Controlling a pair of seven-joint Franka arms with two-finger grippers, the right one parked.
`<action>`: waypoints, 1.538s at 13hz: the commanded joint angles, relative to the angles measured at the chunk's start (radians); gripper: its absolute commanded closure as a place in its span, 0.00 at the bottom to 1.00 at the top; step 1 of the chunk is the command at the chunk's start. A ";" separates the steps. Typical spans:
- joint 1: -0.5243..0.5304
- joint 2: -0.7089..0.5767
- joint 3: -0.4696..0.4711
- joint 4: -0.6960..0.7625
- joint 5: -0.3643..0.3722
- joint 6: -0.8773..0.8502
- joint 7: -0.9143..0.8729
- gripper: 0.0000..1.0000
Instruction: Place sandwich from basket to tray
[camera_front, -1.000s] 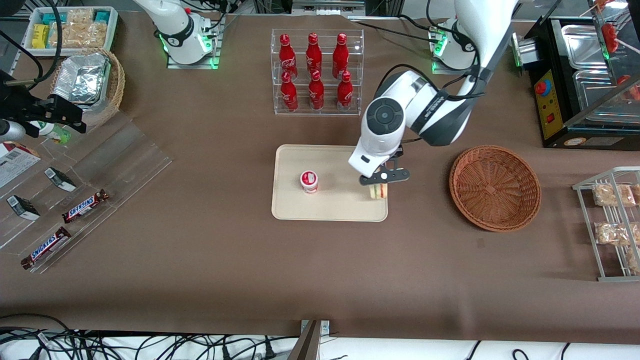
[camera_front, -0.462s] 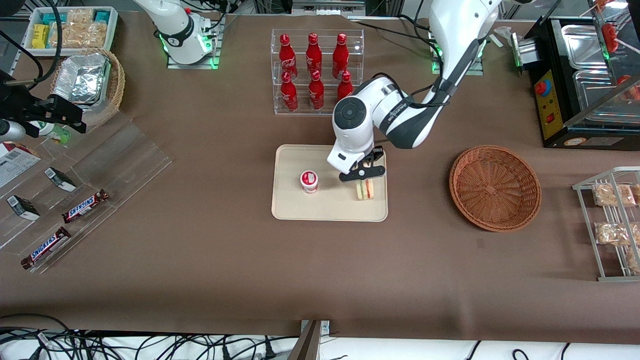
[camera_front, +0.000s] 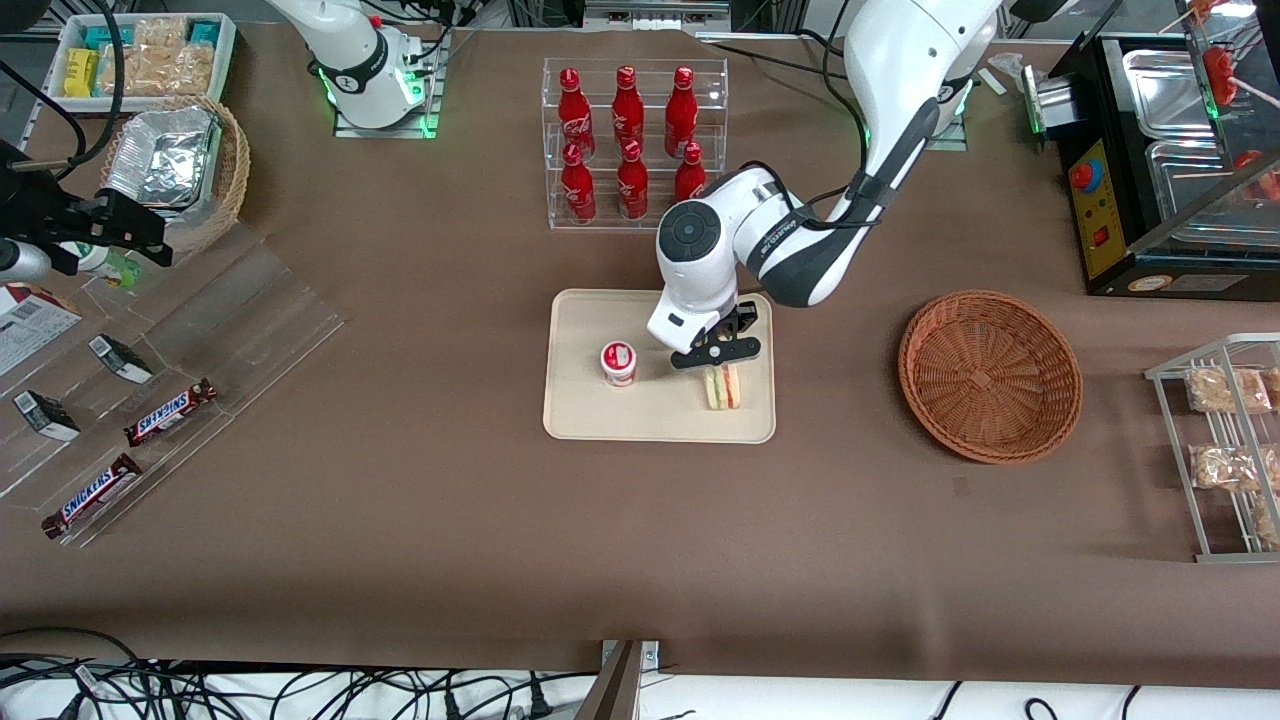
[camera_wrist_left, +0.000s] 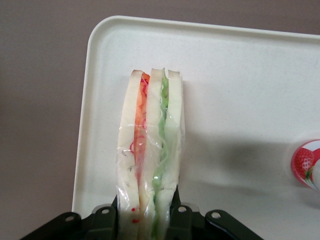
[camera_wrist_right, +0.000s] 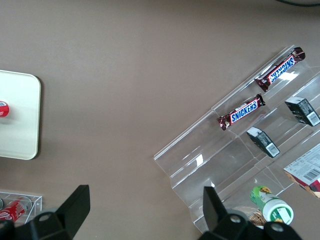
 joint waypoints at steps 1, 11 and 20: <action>-0.012 0.020 0.007 0.028 0.038 0.002 -0.029 0.64; 0.057 -0.075 0.007 0.040 0.019 -0.047 -0.033 0.00; 0.230 -0.151 0.001 0.267 -0.107 -0.381 0.173 0.00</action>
